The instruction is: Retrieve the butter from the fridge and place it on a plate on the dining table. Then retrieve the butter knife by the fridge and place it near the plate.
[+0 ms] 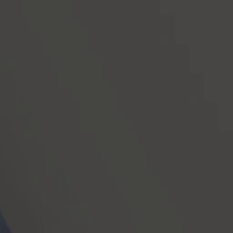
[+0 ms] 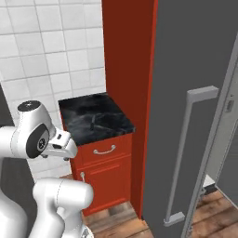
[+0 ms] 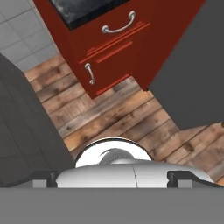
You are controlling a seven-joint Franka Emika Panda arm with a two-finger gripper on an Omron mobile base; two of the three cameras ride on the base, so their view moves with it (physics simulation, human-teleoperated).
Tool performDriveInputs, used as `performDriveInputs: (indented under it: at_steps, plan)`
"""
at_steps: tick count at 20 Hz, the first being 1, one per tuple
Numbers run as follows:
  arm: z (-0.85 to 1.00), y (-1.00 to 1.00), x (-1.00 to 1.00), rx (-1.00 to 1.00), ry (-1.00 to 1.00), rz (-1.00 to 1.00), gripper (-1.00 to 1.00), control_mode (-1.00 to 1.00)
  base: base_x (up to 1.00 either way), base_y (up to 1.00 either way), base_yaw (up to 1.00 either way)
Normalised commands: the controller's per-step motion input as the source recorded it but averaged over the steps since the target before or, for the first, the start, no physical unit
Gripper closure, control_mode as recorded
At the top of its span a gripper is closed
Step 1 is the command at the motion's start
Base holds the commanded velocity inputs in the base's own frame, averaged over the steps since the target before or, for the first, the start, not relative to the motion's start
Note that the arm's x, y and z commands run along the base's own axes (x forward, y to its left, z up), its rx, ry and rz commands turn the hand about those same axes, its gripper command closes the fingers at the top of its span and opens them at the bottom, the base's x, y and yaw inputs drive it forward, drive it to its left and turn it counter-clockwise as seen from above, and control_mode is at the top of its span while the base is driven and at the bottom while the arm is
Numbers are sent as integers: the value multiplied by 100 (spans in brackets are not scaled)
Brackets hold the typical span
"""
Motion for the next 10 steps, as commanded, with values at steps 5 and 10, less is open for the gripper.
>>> performDriveInputs:
  at_steps: [5,10]
  plan:
    - [0,0,0,0,0,0,-100,100,49,6,-16]
    - [0,0,0,0,0,0,-100,100,52,2,-2]
